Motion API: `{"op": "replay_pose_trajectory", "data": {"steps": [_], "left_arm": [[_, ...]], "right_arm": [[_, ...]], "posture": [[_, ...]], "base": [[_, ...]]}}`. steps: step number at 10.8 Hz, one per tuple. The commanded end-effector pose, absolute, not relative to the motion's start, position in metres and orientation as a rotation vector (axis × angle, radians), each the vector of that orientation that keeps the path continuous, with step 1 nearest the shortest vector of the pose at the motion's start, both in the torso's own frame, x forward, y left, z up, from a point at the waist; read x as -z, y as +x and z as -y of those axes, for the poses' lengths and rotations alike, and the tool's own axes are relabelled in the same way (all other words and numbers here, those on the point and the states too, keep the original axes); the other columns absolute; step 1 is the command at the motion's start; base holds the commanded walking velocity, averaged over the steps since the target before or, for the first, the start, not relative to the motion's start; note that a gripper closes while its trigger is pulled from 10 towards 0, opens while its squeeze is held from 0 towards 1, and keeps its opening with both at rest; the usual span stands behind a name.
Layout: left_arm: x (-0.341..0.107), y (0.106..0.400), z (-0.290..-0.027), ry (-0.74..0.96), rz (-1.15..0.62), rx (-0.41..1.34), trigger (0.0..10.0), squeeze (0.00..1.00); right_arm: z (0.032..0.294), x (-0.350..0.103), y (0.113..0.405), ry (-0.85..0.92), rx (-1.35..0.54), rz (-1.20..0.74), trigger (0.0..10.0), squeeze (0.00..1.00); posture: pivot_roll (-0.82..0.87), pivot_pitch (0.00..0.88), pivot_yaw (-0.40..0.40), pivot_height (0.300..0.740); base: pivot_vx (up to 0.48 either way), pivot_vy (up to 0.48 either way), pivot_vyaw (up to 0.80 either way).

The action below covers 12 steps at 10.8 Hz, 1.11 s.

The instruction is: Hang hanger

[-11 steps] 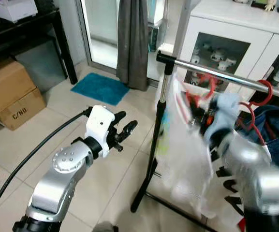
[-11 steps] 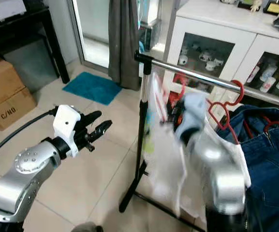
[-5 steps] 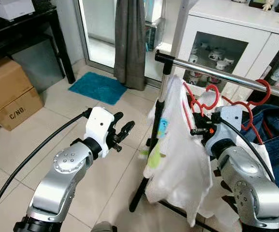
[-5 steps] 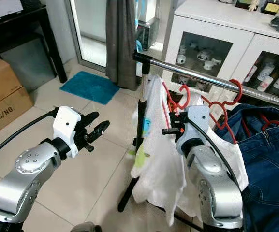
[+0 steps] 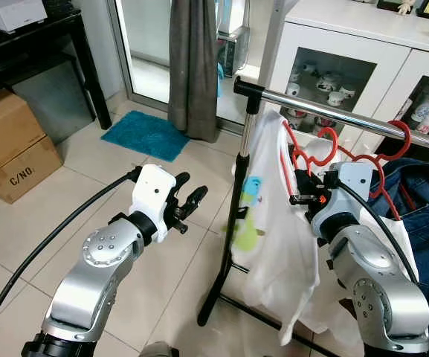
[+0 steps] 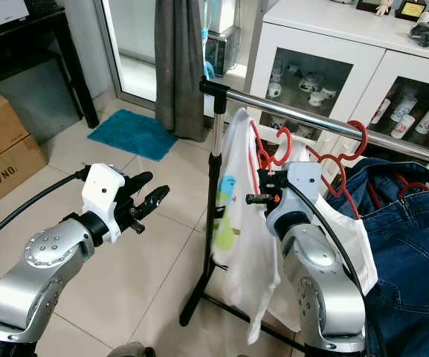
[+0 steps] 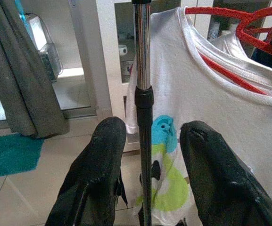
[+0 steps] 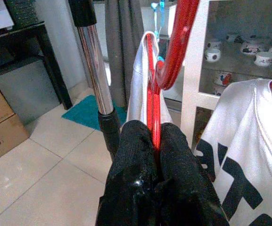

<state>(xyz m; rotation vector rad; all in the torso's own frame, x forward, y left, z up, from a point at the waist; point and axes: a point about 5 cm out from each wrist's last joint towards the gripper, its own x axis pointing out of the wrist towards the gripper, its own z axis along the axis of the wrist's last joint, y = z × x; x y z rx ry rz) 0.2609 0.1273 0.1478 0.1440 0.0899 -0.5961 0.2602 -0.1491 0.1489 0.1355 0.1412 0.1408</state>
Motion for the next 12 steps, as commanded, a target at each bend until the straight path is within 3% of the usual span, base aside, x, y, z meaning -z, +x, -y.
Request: {"op": "replay_pose_trajectory", "data": {"steps": [1,3,8,12], "left_arm": [[-0.1472,0.2619,-0.1281,0.150,-0.095,0.589,10.0,0.00],[-0.1475,0.2622,-0.1281,0.150,-0.094,0.592,10.0,0.00],[-0.1498,0.2649,-0.1285,0.157,-0.089,0.594,10.0,0.00],[-0.1482,0.2641,-0.1259,0.151,-0.089,0.599,10.0,0.00]], "right_arm": [[0.1487,-0.1493,0.2597,0.144,-0.143,-0.138,1.7,0.00],[0.1457,-0.1503,0.2596,0.152,-0.152,-0.132,2.2,0.00],[0.1415,-0.1511,0.2620,0.147,-0.160,-0.118,0.6,0.00],[0.1393,-0.1507,0.2625,0.138,-0.167,-0.118,0.4,0.00]], "posture": [[0.07,0.034,-0.032,0.740],[0.07,0.037,-0.033,0.740],[0.07,0.035,-0.030,0.740],[0.07,0.027,-0.037,0.740]], "base": [[0.000,0.000,0.00],[0.000,0.000,0.00],[-0.161,0.000,0.00],[-0.266,0.000,0.00]]}}
